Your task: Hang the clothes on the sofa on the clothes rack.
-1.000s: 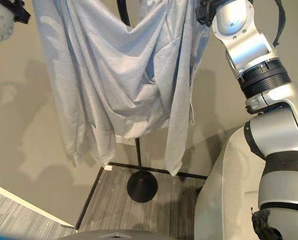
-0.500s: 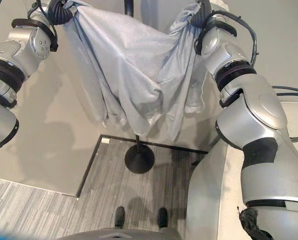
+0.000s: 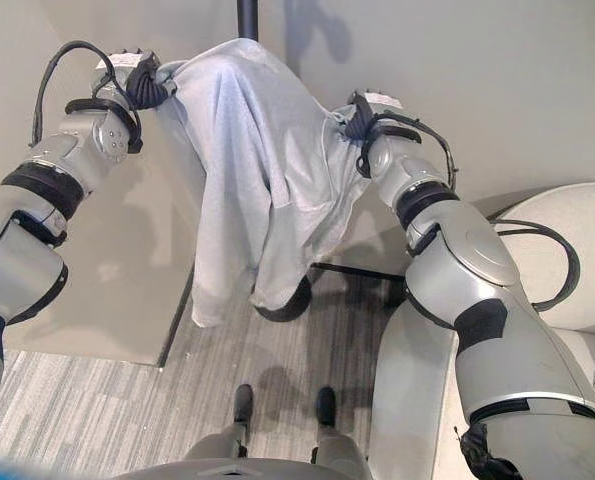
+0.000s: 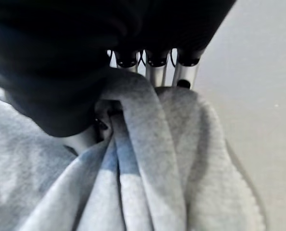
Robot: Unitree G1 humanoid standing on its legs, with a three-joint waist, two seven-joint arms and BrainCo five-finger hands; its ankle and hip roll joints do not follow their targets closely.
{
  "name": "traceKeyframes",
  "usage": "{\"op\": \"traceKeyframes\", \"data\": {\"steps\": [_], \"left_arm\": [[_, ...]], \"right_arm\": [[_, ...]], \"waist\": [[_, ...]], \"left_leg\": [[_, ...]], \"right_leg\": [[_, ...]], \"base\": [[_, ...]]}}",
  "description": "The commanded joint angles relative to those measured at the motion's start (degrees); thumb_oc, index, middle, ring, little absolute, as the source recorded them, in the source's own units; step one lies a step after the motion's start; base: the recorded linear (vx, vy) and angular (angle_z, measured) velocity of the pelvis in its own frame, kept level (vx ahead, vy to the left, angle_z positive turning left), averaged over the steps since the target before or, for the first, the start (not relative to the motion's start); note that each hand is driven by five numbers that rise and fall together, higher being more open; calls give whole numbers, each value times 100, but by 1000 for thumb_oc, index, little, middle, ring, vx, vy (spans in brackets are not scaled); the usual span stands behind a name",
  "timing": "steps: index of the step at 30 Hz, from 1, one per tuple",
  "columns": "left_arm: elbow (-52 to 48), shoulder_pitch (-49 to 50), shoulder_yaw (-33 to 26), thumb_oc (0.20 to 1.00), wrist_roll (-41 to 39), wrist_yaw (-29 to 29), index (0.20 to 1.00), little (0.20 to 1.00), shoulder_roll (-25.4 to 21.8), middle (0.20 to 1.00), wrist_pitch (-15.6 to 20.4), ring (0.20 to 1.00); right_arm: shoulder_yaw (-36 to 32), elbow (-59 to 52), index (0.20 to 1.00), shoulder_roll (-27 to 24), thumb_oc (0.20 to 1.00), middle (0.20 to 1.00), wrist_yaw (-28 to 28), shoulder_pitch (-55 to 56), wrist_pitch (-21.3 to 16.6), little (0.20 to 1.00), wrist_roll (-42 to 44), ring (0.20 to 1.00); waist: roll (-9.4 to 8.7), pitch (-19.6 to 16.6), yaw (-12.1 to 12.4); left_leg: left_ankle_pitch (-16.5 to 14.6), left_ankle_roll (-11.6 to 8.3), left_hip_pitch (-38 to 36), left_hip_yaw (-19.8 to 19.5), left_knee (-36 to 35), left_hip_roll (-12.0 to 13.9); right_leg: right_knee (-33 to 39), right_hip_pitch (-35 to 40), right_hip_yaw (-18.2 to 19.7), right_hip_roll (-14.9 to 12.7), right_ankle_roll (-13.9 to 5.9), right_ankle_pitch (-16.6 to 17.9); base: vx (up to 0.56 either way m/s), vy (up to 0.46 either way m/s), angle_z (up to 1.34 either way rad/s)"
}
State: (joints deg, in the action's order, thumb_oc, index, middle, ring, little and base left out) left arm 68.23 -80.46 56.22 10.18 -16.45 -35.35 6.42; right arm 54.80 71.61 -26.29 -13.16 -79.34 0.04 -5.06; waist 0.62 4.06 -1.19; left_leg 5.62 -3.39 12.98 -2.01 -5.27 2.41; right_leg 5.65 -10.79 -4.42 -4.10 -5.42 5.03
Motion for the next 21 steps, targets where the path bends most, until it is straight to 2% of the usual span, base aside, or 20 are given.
{"op": "traceKeyframes", "data": {"steps": [1, 9, 10, 11, 12, 13, 14, 21], "left_arm": [[784, -463, -191, 200, -52, 1, 200, 200, -60, 200, -66, 200], [653, 196, -730, 200, -374, 87, 200, 200, 229, 200, -11, 200], [613, 370, -830, 200, -425, 137, 200, 200, 285, 200, -10, 200], [612, 372, -831, 200, -425, 137, 200, 200, 285, 200, -11, 200], [583, 534, -953, 200, -544, 190, 200, 200, 361, 200, -10, 200], [580, 616, -1008, 200, -587, 242, 200, 200, 397, 200, -4, 200], [539, 755, -1088, 1000, -704, 339, 1000, 1000, 427, 1000, 33, 1000], [273, 937, -1283, 1000, -948, 426, 1000, 1000, 352, 1000, 79, 1000]], "right_arm": [[-112, 416, 200, -175, 200, 200, -74, -493, -29, 200, -46, 200], [-516, 117, 200, 73, 200, 200, -131, -37, -95, 200, 259, 200], [-634, 9, 319, 97, 319, 319, -158, 82, -123, 319, 357, 319], [-634, 7, 319, 96, 319, 319, -159, 85, -122, 319, 357, 319], [-736, -55, 1000, 136, 1000, 1000, -191, 198, -141, 1000, 438, 1000], [-800, -87, 1000, 147, 1000, 1000, -191, 245, -159, 1000, 490, 1000], [-879, -182, 1000, 173, 1000, 1000, -175, 322, -192, 1000, 621, 1000], [-1167, -522, 1000, 122, 1000, 1000, -168, 715, -268, 1000, 957, 1000]], "waist": [[-127, 257, 192], [-148, 256, 175], [-143, 253, 176], [-143, 252, 176], [-143, 248, 174], [-143, 246, 174], [-151, 240, 170], [-181, 162, 187]], "left_leg": [[-14, -160, -93, 172, 27, -18], [-68, -152, -162, 188, 27, -19], [-77, -147, -185, 202, 27, -18], [-77, -147, -185, 202, 27, -18], [-87, -143, -206, 208, 27, -23], [-92, -142, -219, 213, 27, -24], [-109, -144, -247, 228, 27, -22], [-175, -140, -404, 257, 27, 0]], "right_leg": [[-65, -176, 170, -351, -571, 161], [-65, -131, 186, -344, -568, 116], [-65, -115, 180, -351, -569, 109], [-65, -115, 180, -351, -569, 108], [-65, -102, 187, -346, -570, 99], [-65, -87, 185, -346, -571, 91], [-65, -66, 182, -352, -574, 82], [-65, 80, 153, -367, -584, 27]], "base": [[0, 0, 0], [1, -1, 0], [0, 0, 0], [0, 0, 0], [0, 0, 0], [0, 0, 0], [0, 0, 0], [11, -1, 0]]}}
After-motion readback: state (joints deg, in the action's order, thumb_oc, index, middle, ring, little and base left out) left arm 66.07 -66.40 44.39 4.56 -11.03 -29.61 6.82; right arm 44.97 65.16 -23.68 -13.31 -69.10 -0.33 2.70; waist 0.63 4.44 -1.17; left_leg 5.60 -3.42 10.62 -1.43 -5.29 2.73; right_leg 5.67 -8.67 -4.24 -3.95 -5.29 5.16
